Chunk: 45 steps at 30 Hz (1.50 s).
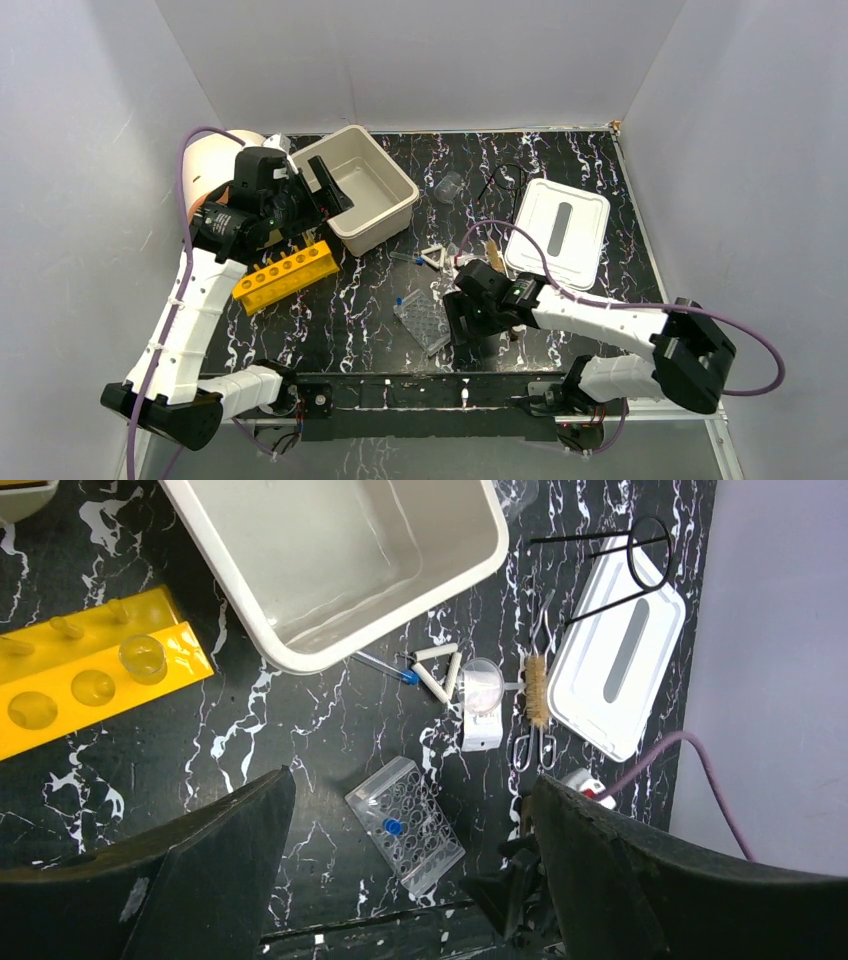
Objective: Organize the chemistry lab equipment
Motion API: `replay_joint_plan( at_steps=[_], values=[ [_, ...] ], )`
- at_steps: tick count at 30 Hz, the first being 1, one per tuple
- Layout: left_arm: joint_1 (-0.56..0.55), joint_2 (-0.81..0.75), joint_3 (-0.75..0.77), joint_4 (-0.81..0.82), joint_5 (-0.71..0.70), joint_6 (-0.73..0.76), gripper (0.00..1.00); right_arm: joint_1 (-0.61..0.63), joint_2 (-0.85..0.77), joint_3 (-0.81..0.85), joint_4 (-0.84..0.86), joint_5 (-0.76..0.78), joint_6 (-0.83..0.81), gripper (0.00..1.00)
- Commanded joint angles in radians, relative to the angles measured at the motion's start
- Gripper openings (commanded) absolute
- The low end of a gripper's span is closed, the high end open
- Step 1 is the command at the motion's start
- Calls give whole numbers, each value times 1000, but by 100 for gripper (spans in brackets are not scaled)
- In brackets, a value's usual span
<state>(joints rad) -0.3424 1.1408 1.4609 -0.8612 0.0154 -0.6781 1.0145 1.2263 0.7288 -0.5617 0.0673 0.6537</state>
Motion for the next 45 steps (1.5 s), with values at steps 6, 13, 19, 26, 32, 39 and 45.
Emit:
replay_joint_plan(
  at_steps=[6,13,19,26,32,39,45],
  values=[
    [5,-16,-5,8,63,45,87,-2,160,67,139,-61,-104,66],
    [5,5,18,5,65,70,88,-2,251,112,198,-150,-198,60],
    [4,24,36,-1,64,97,88,-3,300,126,279,-162,-275,56],
    [4,28,72,-18,18,119,88,-2,373,193,329,-176,-287,45],
    [5,24,76,-24,5,127,88,-2,413,230,382,-192,-293,45],
    [5,31,92,-30,4,132,88,-2,327,239,363,-115,-274,52],
    [5,39,144,-54,0,143,88,-27,179,244,313,-37,-285,61]
  ],
)
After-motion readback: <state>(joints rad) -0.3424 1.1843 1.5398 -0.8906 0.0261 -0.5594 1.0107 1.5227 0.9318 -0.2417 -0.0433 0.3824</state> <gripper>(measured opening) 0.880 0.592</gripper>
